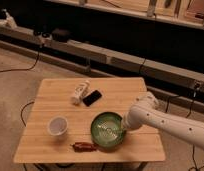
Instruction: Drag the ceramic bowl in a circle
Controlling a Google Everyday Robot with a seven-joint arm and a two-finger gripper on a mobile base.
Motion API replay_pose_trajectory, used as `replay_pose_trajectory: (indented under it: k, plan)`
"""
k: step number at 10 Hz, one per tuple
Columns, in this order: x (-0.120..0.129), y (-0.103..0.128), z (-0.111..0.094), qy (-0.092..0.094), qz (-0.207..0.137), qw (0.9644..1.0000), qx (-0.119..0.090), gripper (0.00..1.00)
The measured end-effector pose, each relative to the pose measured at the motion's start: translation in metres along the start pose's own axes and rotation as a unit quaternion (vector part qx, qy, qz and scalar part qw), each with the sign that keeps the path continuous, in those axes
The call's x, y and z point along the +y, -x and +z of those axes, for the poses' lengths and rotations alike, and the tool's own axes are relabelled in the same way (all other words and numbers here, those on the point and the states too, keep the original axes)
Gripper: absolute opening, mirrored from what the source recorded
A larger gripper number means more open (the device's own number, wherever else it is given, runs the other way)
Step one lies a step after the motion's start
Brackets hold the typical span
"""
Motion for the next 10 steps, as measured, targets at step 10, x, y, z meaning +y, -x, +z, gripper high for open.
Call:
replay_pose_trajectory:
  k: [10]
  plan:
    - [0.149, -0.064, -0.042, 0.046, 0.167, 0.9832, 0.058, 0.11]
